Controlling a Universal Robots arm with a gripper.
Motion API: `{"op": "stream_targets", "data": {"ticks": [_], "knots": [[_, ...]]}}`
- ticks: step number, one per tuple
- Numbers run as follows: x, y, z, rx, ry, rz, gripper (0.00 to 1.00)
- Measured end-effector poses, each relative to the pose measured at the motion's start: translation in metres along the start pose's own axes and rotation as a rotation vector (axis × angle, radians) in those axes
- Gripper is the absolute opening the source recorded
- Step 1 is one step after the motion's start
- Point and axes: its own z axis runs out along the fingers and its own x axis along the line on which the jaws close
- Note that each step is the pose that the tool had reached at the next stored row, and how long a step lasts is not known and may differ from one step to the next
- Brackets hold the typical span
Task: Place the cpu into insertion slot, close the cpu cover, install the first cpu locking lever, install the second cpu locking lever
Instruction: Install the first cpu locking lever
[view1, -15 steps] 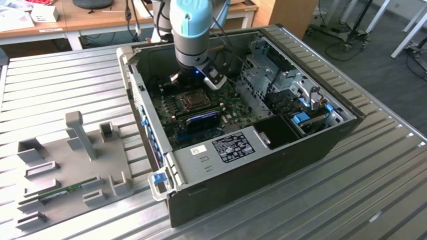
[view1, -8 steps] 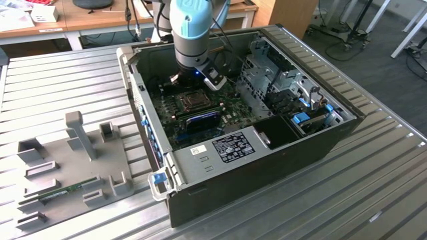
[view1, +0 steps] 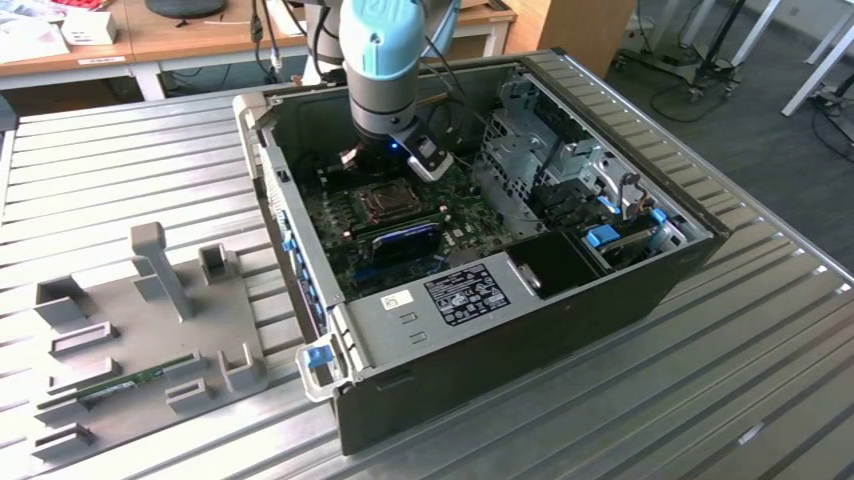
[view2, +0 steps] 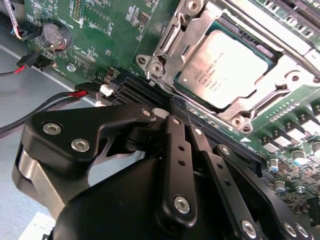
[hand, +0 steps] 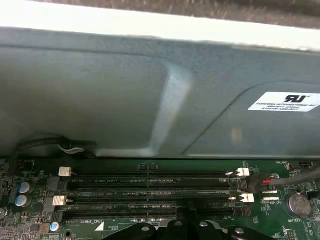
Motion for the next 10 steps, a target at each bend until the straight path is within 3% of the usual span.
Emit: {"op": "stream_targets", "data": {"ticks": [4, 10], "knots": [[0.0001, -0.0002, -0.0003, -0.0101, -0.0028, 0.001, 0.11], [-0.0001, -0.0007, -0.0002, -0.0180, -0.0047, 0.002, 0.11]]}}
